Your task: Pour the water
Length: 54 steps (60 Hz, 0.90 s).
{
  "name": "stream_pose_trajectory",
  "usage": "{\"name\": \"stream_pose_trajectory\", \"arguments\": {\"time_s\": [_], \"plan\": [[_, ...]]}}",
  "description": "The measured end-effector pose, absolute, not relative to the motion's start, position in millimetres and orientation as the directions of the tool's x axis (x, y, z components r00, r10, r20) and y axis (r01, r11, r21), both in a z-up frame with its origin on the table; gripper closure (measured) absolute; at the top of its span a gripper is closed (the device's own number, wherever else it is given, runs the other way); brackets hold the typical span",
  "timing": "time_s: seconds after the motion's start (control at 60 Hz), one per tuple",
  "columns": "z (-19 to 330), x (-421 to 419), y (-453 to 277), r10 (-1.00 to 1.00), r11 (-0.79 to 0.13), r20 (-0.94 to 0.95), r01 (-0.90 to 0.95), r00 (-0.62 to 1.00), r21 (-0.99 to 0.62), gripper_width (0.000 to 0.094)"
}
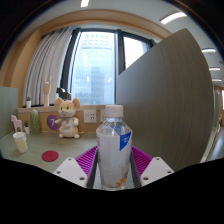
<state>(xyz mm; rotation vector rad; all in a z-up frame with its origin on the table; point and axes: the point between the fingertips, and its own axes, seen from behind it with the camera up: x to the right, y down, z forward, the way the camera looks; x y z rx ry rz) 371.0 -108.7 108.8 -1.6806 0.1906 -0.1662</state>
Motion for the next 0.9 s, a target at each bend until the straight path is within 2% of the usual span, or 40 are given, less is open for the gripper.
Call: {"name": "stream_pose_trajectory", "arguments": {"time_s": [0.083, 0.183, 0.367, 0.533, 0.733, 0.9], "plan": [[109.1, 372.1, -105.9, -0.231, -0.110, 0.016, -0.010, 0.973, -0.994, 0.0472], [111.2, 368.8, -99.8, -0.237, -0.096, 0.085, 0.064, 0.968, -0.993, 0.0611], [115.6, 361.0, -94.9, -0.270, -0.114, 0.167, 0.141, 0.948, -0.983, 0.0619], [142.1, 319.7, -67.8, -0.212, -0.170, 0.385, 0.354, 0.898, -0.920, 0.0618], [182.9, 211.6, -16.2, -0.113, -0.146, 0.775, 0.762, 0.621, -0.632, 0.0621], [199.3, 121.5, 13.1, -0.065, -0.058, 0.958, 0.957, 0.281, -0.284, 0.0621]]}}
